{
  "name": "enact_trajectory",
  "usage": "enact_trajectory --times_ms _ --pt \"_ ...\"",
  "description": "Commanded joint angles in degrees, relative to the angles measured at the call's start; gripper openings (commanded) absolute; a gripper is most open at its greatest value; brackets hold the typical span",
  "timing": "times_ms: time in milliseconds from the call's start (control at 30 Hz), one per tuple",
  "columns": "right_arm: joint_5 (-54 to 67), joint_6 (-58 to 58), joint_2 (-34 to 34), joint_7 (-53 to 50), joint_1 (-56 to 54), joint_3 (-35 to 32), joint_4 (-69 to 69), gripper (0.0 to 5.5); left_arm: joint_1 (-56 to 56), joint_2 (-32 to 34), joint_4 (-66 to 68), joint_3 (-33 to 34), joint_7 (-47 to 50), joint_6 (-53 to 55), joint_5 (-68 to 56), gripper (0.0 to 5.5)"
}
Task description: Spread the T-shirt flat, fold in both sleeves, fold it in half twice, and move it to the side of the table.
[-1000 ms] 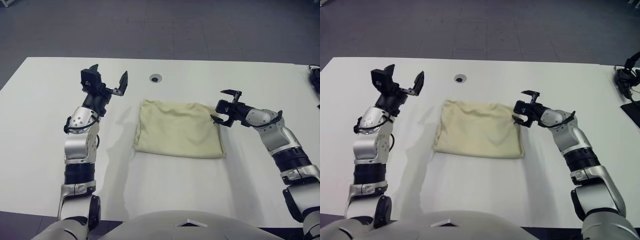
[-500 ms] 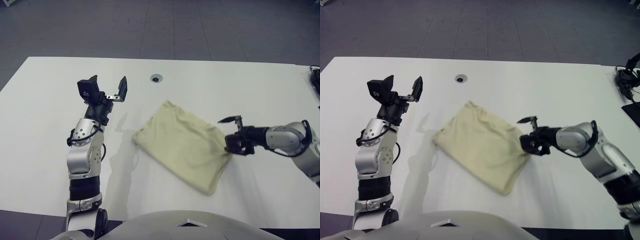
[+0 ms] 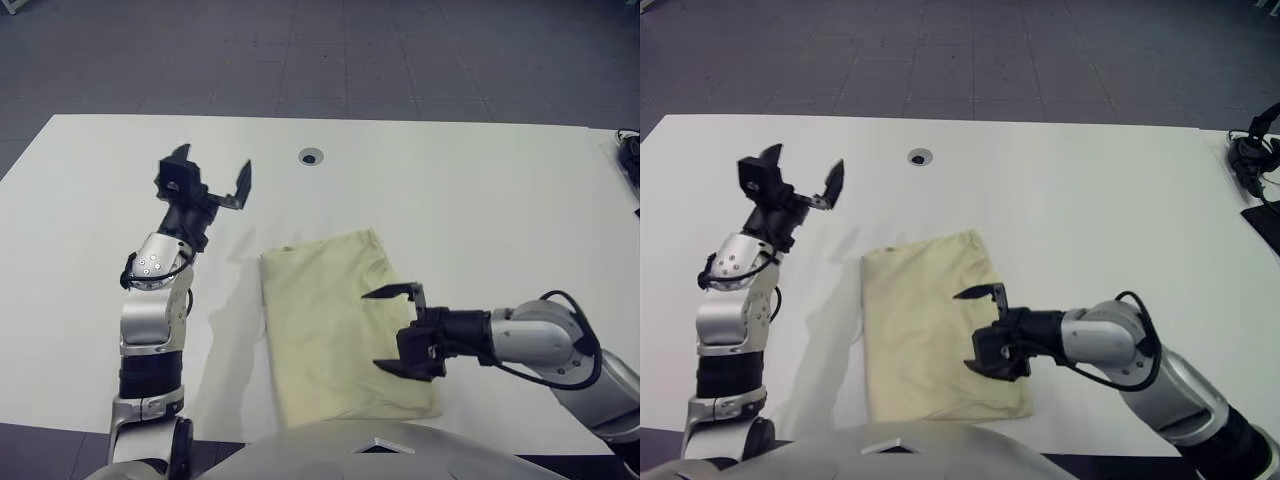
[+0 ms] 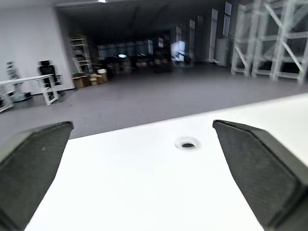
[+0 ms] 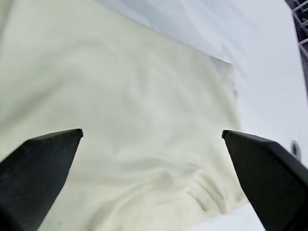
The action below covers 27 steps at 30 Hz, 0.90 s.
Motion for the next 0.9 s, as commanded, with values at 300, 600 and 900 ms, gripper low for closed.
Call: enact_trajectory --times_ms 300,600,900 --pt "-6.42 -2.96 15.57 -13.68 -10.09 3.50 22.00 5.40 12.03 18.17 -4.23 -12.46 -19.68 1.36 7.98 5.38" --pt "-21.73 -11.01 19.85 -20.72 -11.03 13.85 41.22 5.40 7.45 18.78 6.91 -21.26 -16.77 -3.41 22.21 5.38" --pt "-22.98 -9.82 14.85 -18.79 -9.50 9.96 39.66 5.40 1.42 12.92 12.71 -24.32 -13.73 -5.45 23.38 5.38"
